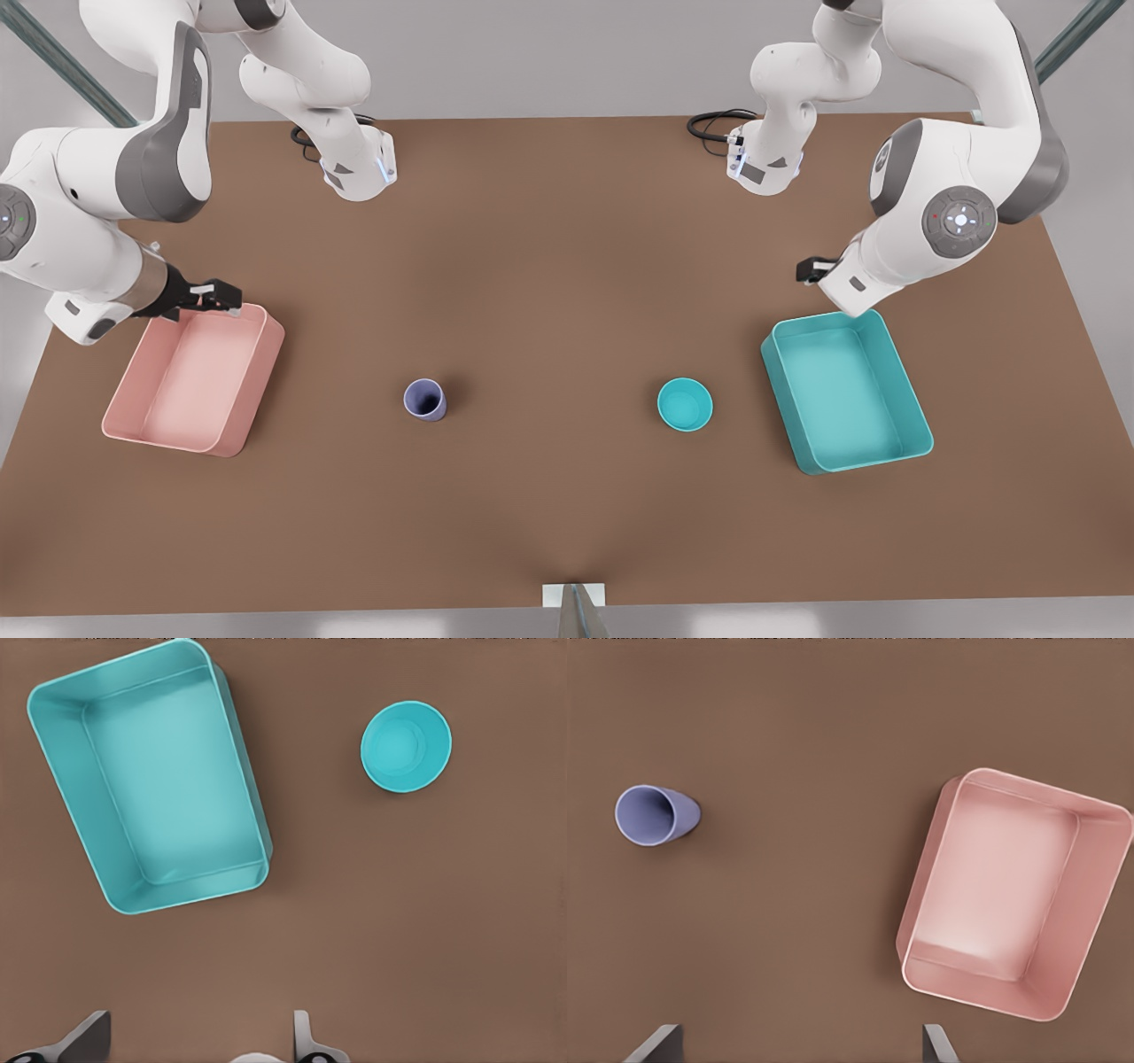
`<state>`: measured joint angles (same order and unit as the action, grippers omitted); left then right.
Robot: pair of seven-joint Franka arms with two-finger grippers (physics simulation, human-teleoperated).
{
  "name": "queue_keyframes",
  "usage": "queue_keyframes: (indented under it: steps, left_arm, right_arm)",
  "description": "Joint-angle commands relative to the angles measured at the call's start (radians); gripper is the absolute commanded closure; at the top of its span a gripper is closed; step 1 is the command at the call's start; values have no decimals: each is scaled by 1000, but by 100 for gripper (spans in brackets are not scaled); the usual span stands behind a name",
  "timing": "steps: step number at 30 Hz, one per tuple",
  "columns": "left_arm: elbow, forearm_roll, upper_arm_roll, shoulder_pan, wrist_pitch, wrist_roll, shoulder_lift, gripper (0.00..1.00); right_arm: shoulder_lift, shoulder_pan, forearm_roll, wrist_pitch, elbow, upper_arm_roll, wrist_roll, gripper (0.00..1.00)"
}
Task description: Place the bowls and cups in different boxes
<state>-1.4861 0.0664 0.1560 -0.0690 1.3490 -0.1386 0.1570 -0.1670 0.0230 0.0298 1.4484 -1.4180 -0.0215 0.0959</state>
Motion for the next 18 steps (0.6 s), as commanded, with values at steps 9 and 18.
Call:
queue_keyframes:
  steps: [9,18]
  left_arm:
    - [197,82,5,-213,381,-184,476,0]
    - [320,245,14,-353,553,-483,768,0]
  right_arm:
    - [-361,-161,4,240,195,-18,-154,0]
    - [-540,-255,-90,533,143,-23,-574,0]
